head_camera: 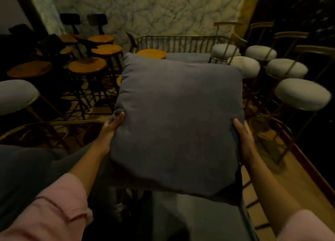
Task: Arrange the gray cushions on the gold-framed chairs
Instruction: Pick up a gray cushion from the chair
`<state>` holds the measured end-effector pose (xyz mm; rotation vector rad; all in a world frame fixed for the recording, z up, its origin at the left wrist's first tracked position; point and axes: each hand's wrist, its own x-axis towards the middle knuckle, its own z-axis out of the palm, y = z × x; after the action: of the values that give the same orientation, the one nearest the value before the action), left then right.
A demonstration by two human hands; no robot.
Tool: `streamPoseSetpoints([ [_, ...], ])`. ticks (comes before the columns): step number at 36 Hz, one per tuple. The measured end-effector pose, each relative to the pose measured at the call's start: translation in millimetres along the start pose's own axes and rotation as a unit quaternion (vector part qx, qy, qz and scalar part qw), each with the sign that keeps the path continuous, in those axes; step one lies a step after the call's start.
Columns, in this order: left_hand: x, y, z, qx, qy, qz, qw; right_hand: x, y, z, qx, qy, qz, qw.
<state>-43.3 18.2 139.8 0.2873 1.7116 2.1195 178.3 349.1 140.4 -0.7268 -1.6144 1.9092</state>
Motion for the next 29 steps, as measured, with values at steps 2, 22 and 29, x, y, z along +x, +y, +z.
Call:
streamPoseSetpoints([
  [2,7,-4,24,0.007,-0.007,0.008,1.0,9,-3,-23,-0.015,0.003,-0.003,1.0],
  [22,90,-60,123,0.104,-0.001,-0.082,0.991,131,35,-70,-0.013,-0.014,0.098,0.995],
  [29,105,-149,108,0.068,0.073,-0.186,0.977,146,102,-74,-0.038,0.014,0.179,0.983],
])
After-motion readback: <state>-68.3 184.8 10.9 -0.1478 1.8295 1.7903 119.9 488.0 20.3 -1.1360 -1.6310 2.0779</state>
